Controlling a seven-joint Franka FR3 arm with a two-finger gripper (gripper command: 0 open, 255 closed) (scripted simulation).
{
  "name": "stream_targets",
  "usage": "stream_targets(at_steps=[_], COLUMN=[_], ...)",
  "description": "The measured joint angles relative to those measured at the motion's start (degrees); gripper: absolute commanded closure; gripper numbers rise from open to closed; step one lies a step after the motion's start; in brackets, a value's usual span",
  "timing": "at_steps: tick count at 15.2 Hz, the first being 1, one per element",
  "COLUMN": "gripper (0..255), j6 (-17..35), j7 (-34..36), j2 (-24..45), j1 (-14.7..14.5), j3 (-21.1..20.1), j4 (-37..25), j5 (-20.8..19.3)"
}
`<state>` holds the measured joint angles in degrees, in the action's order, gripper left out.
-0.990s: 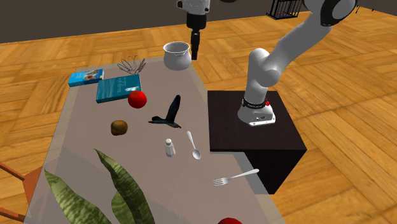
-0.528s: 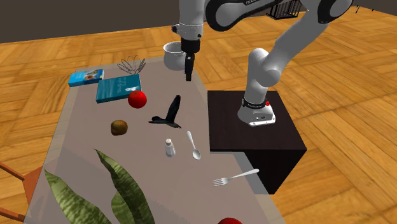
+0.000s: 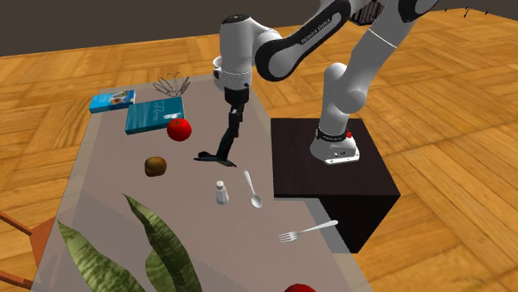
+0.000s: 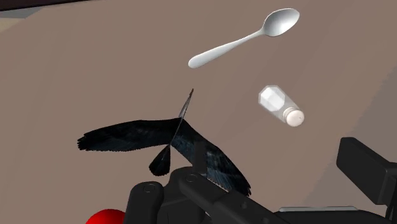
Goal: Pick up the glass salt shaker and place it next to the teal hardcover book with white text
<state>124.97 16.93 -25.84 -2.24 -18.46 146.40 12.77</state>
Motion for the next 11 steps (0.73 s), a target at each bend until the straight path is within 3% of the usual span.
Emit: stream_targets(at_steps=[6, 11], gripper=[0, 0], j6=[11.02, 18.44], j7=[6.9, 14.95], j2=[13.81, 25.71], j1=[0.88, 1.18], j3=[-5.06, -7.74], j4=[-2.5, -6.16], j5=[-2.26, -8.15])
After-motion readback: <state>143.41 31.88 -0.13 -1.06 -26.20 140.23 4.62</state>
